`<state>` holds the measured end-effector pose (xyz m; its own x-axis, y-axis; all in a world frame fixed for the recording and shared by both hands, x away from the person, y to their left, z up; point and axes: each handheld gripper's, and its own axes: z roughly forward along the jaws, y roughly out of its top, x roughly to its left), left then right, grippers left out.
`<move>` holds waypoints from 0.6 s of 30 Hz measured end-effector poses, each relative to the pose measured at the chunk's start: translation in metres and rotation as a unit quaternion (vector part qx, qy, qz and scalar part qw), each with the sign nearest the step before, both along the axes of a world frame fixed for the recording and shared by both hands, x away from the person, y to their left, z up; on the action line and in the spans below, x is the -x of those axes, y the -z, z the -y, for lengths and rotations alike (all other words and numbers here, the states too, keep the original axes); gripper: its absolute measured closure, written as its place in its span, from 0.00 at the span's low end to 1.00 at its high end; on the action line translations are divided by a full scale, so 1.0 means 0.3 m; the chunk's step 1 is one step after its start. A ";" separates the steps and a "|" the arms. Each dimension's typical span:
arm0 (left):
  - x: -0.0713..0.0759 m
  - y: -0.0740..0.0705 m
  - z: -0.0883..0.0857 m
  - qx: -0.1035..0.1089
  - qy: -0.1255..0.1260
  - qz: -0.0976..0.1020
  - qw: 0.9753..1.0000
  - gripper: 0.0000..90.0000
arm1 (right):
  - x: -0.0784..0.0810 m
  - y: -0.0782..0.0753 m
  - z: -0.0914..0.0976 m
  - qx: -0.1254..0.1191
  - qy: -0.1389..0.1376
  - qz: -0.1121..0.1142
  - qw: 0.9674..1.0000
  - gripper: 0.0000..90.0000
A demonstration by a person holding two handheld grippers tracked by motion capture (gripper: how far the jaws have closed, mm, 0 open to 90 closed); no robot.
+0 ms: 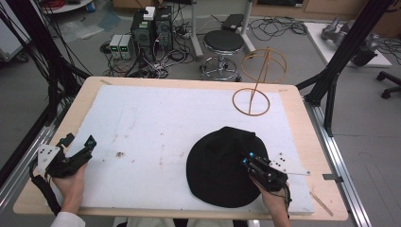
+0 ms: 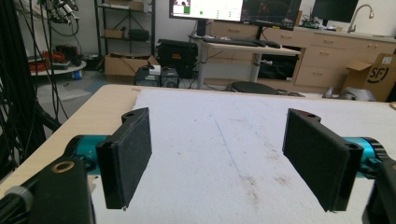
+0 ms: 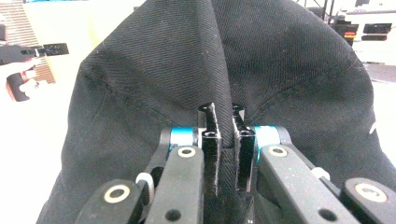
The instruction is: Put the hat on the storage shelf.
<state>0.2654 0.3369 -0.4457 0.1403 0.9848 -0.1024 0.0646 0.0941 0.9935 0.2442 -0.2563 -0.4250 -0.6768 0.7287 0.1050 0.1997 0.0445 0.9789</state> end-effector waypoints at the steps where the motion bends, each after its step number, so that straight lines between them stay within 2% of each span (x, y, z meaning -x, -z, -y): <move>1: 0.000 0.000 0.000 0.000 0.000 0.000 1.000 0.27 | 0.000 0.000 0.000 0.000 0.000 0.000 1.000 0.96; 3: 0.000 0.000 0.001 0.000 0.000 0.000 1.000 0.27 | 0.000 -0.002 0.002 -0.004 -0.002 -0.007 1.000 0.96; 7: 0.000 0.000 0.000 -0.001 0.001 0.000 1.000 0.27 | 0.001 -0.002 0.003 -0.006 -0.001 -0.005 1.000 0.96; 10: 0.005 -0.001 0.001 0.002 0.001 -0.001 1.000 0.27 | 0.003 -0.003 0.000 -0.008 0.008 0.002 1.000 0.96; 14: 0.017 -0.006 0.008 0.007 -0.002 0.007 1.000 0.27 | 0.009 -0.009 -0.004 -0.012 0.012 0.014 1.000 0.96; 18: 0.016 -0.007 0.015 0.003 0.000 0.008 1.000 0.27 | 0.006 -0.012 -0.010 -0.015 0.014 0.022 1.000 0.96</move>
